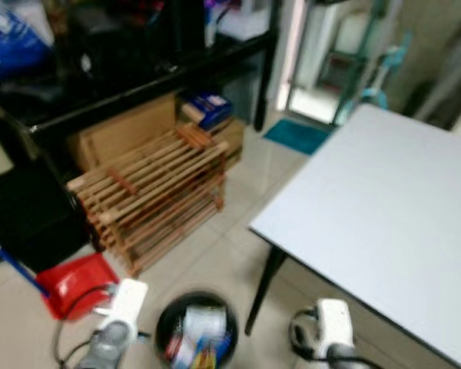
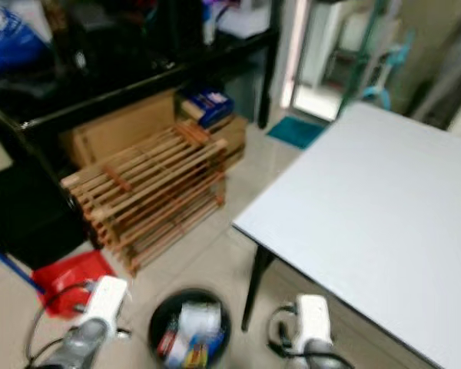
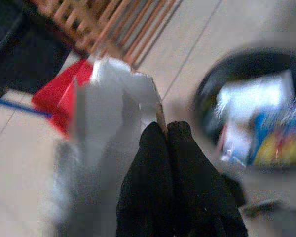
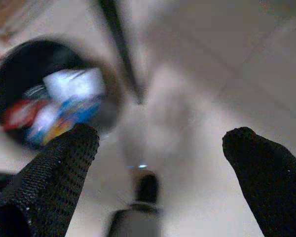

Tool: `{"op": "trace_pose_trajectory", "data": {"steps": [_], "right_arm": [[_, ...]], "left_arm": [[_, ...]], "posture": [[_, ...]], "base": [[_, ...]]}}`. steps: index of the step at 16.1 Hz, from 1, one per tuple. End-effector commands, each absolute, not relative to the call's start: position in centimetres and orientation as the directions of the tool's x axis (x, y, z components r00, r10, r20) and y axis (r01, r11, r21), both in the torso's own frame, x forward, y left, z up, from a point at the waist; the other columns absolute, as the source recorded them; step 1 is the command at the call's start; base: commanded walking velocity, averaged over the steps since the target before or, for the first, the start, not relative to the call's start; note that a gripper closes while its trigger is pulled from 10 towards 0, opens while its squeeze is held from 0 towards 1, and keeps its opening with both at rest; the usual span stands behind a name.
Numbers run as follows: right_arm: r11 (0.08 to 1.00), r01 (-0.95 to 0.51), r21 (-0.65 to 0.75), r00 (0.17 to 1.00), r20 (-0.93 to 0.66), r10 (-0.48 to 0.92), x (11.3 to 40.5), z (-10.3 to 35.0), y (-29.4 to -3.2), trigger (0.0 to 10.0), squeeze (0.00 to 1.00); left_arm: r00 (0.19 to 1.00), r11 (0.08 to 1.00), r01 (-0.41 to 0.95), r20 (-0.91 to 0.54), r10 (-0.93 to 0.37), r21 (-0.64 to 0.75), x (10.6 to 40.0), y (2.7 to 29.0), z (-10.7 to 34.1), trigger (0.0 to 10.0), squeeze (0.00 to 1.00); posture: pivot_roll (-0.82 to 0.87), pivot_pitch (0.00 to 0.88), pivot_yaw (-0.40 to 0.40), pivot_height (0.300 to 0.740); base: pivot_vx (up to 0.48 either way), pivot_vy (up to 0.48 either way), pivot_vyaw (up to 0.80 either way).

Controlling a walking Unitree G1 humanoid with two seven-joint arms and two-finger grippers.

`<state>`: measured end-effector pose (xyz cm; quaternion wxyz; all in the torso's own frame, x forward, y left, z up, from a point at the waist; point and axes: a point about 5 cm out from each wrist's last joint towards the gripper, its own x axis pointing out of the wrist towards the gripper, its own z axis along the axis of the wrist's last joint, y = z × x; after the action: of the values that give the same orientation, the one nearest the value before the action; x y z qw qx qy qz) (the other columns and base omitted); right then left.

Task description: Picking trash to rubbish bin

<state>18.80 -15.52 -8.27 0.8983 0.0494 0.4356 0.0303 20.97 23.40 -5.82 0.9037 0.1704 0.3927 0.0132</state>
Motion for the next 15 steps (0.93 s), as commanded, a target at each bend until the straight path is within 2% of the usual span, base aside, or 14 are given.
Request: {"op": "trace_pose_trajectory", "data": {"steps": [1, 6, 13, 15], "right_arm": [[0.995, -0.002, 0.103, 0.616, -0.784, 0.082, 18.7, -8.3, -16.3, 10.0, 0.0], [0.994, -0.021, 0.111, 0.612, -0.784, 0.101, 18.7, -8.3, -16.5, 10.0, 0.0], [0.955, -0.171, 0.242, 0.616, -0.73, 0.295, 20.4, -7.2, -15.0, 10.0, 0.0], [0.944, -0.231, 0.235, 0.614, -0.718, 0.329, 20.8, -6.9, -14.3, 10.0, 0.0]], "left_arm": [[0.695, 0.946, 0.118, -0.705, 0.138, 0.301, 21.3, 22.7, -5.8, 10.0, 0.0], [0.703, 0.952, 0.133, -0.704, 0.104, 0.274, 22.1, 21.8, -5.6, 10.0, 0.0], [0.733, 0.958, 0.133, -0.676, 0.077, 0.254, 24.1, 20.8, -4.5, 10.0, 0.0], [0.745, 0.958, 0.141, -0.664, 0.063, 0.249, 24.9, 20.3, -4.1, 10.0, 0.0]], "posture": [[0.01, 0.033, -0.027, 0.74], [-0.01, 0.043, -0.03, 0.74], [-0.02, 0.057, -0.037, 0.74], [-0.03, 0.068, -0.035, 0.74]], "base": [[0.0, 0.0, 0.0], [0.0, 0.0, 0.0], [0.0, 0.0, 0.0], [0.0, 0.0, 0.0]]}}
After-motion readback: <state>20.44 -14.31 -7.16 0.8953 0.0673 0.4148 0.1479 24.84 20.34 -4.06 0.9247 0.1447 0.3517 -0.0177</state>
